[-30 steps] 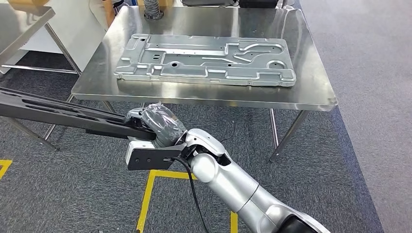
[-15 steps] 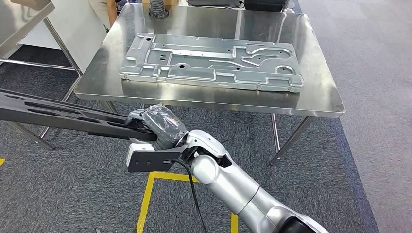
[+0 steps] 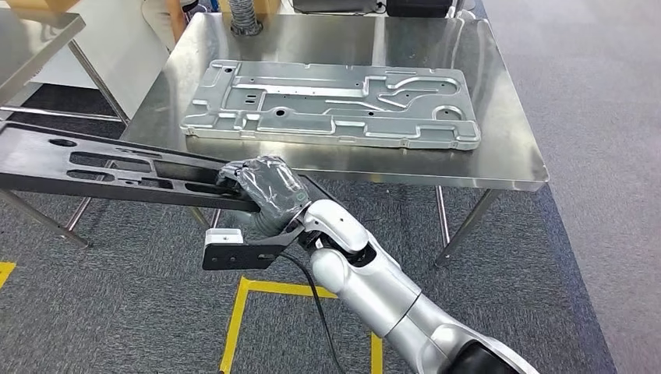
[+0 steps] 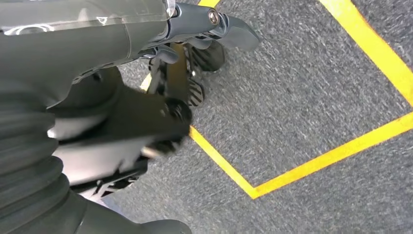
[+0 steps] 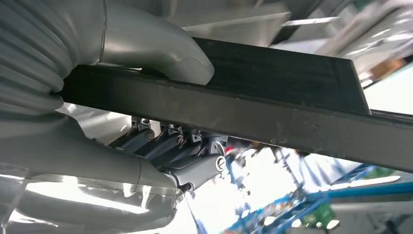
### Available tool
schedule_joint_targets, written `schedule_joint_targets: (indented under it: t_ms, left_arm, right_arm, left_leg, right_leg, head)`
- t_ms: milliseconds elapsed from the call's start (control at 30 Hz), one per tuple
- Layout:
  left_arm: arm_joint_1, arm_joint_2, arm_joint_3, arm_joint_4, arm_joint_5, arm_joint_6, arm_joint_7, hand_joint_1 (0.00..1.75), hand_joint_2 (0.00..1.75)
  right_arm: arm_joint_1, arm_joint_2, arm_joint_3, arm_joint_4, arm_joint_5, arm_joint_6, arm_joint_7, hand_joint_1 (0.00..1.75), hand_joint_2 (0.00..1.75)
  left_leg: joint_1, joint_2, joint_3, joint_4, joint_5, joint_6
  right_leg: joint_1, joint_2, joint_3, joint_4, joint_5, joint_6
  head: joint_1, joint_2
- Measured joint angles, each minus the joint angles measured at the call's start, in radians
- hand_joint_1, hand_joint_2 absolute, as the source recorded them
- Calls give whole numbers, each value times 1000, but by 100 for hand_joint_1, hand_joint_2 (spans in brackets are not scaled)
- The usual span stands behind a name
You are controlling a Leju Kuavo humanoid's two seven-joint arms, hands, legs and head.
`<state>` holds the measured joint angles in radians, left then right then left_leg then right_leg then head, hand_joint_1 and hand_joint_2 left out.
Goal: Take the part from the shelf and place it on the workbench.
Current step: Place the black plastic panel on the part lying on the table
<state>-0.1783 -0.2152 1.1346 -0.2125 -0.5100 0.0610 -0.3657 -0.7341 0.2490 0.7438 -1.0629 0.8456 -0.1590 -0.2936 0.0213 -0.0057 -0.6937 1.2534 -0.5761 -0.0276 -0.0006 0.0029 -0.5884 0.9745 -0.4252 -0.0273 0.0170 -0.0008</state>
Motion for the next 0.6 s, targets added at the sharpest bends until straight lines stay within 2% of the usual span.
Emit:
schedule_joint_targets:
  t_ms: [33, 67, 100, 133, 167, 200, 233, 367, 433, 500, 533, 567, 600]
  left_arm:
    - [2, 0, -1, 0, 1, 1, 0, 0, 175]
    - [4, 0, -2, 0, 1, 2, 0, 0, 175]
    - [4, 0, -3, 0, 2, 2, 1, 0, 175]
    - [4, 1, -3, 0, 4, 2, 1, 0, 175]
    - [4, 1, -3, 0, 5, 2, 1, 0, 175]
    - [3, 2, -4, 0, 7, 2, 1, 0, 175]
    - [3, 2, -4, 0, 9, 2, 2, 0, 175]
    - [7, 1, -4, 0, 21, 0, 0, 0, 175]
    - [7, 1, -4, 0, 25, -2, -1, 0, 175]
    - [7, 1, -4, 0, 26, -2, -1, 0, 175]
    - [8, 1, -4, 0, 26, -2, -1, 0, 175]
    - [9, 1, -4, 0, 26, -2, -1, 0, 175]
    - [10, 1, -4, 0, 27, -2, -1, 0, 175]
  right_arm:
    - [2, -4, 0, 4, 12, -5, 4, 143, 175]
    - [3, -8, 0, 8, 21, -7, 6, 143, 175]
    - [4, -10, 0, 10, 31, -10, 10, 143, 175]
    - [4, -12, 0, 12, 44, -14, 14, 143, 175]
    - [2, -13, 0, 14, 61, -20, 19, 143, 175]
    - [1, -15, 0, 14, 82, -27, 26, 143, 175]
    - [0, -17, 0, 16, 106, -33, 31, 143, 175]
    - [-5, -29, 0, 25, 181, -40, 46, 143, 175]
    - [-10, -35, 0, 29, 193, -41, 48, 143, 175]
    - [-12, -41, 0, 34, 196, -42, 49, 143, 175]
    - [-11, -44, 0, 37, 197, -42, 49, 143, 175]
    - [-11, -47, 0, 40, 197, -42, 50, 143, 175]
    - [-11, -50, 0, 42, 199, -42, 51, 143, 175]
  left_leg:
    - [1, 0, -19, 28, 0, -3]
    - [1, 0, -20, 19, 20, -4]
    - [1, 0, -3, -29, 58, -4]
    - [1, 1, 25, -100, 99, -3]
    - [0, 1, 53, -162, 126, -1]
    - [-2, 1, 72, -205, 141, 4]
    - [-4, 0, 81, -226, 143, 9]
    - [-2, -1, 87, -235, 139, 32]
    - [0, 0, 91, -240, 139, 42]
    - [0, 0, 92, -240, 136, 46]
    - [0, -1, 93, -239, 134, 47]
    - [0, -2, 95, -239, 132, 47]
    - [0, -3, 99, -239, 130, 46]
  right_leg:
    - [1, 0, 3, 2, -4, 0]
    - [1, 2, 6, 5, -9, 0]
    - [1, 3, 10, 9, -14, 2]
    - [1, 5, 14, 15, -22, 5]
    - [2, 6, 15, 21, -28, 8]
    - [4, 7, 15, 27, -34, 13]
    - [5, 7, 14, 30, -37, 17]
    - [5, 6, 8, 46, -52, 36]
    - [2, 4, -37, 138, -99, 48]
    - [-2, 3, -116, 281, -152, 56]
    - [-4, 3, -144, 323, -157, 57]
    - [-5, 3, -154, 328, -142, 57]
    - [-6, 3, -143, 291, -109, 55]
  head:
    - [0, 0]
    - [0, 0]
    - [0, 0]
    - [0, 0]
    - [-1, 0]
    - [-2, 0]
    - [-2, 0]
    - [1, 0]
    - [4, 0]
    - [6, 0]
    - [6, 0]
    - [6, 0]
    - [6, 0]
